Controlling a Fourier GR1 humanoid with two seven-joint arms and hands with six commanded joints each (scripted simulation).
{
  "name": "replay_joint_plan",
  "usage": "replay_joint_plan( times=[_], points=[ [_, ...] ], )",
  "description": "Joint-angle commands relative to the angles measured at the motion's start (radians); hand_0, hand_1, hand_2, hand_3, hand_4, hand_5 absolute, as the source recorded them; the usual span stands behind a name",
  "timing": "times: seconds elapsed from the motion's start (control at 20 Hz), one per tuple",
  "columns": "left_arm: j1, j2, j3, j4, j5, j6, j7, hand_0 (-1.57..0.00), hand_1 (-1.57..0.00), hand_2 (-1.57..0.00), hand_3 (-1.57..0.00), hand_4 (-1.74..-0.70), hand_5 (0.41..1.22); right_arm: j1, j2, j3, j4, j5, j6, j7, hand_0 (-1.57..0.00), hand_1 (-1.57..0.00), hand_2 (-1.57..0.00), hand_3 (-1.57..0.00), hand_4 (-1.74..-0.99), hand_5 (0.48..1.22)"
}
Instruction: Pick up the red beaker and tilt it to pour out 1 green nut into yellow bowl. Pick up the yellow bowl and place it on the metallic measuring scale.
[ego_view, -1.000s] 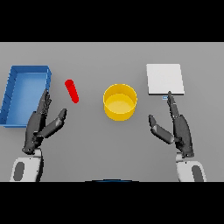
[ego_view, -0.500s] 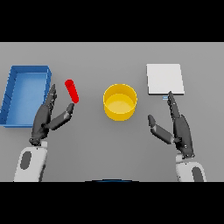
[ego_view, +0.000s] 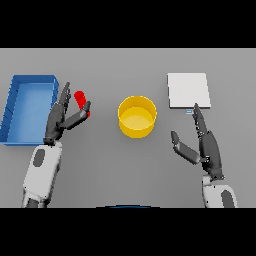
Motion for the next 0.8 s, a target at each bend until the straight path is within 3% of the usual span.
replay_joint_plan(
  times=[0.0, 0.3, 0.6, 0.7, 0.75],
  points=[
    [-0.010, 0.000, 0.004, 0.037, -0.007, 0.005, -0.029, 0.00, 0.00, 0.00, 0.00, -1.18, 0.631, 0.005, 0.005, 0.006, 0.005, 0.006, -0.002, -0.005, 0.00, 0.00, 0.00, 0.00, -1.245, 0.670],
    [-0.127, -0.010, 0.013, 0.196, -0.054, 0.058, -0.097, 0.00, 0.00, 0.00, 0.00, -1.25, 0.661, 0.003, 0.007, 0.011, -0.005, 0.007, 0.001, 0.012, 0.00, 0.00, 0.00, 0.00, -1.257, 0.686],
    [-0.225, -0.023, 0.035, 0.333, -0.066, 0.088, -0.159, 0.00, 0.00, 0.00, 0.00, -1.27, 0.692, 0.022, -0.001, 0.003, -0.007, -0.007, 0.010, -0.019, 0.00, 0.00, 0.00, 0.00, -1.265, 0.691],
    [-0.243, -0.028, 0.053, 0.359, -0.061, 0.112, -0.191, -0.09, -0.14, -0.15, -0.05, -1.32, 0.741, 0.010, -0.004, -0.002, -0.012, 0.006, -0.006, -0.001, 0.00, 0.00, 0.00, 0.00, -1.255, 0.691],
    [-0.252, -0.038, 0.060, 0.371, -0.058, 0.127, -0.200, -0.32, -0.36, -0.36, -0.22, -1.35, 0.770, 0.010, -0.001, 0.000, -0.008, 0.013, -0.011, -0.005, 0.00, 0.00, 0.00, 0.00, -1.252, 0.690]
  ],
)
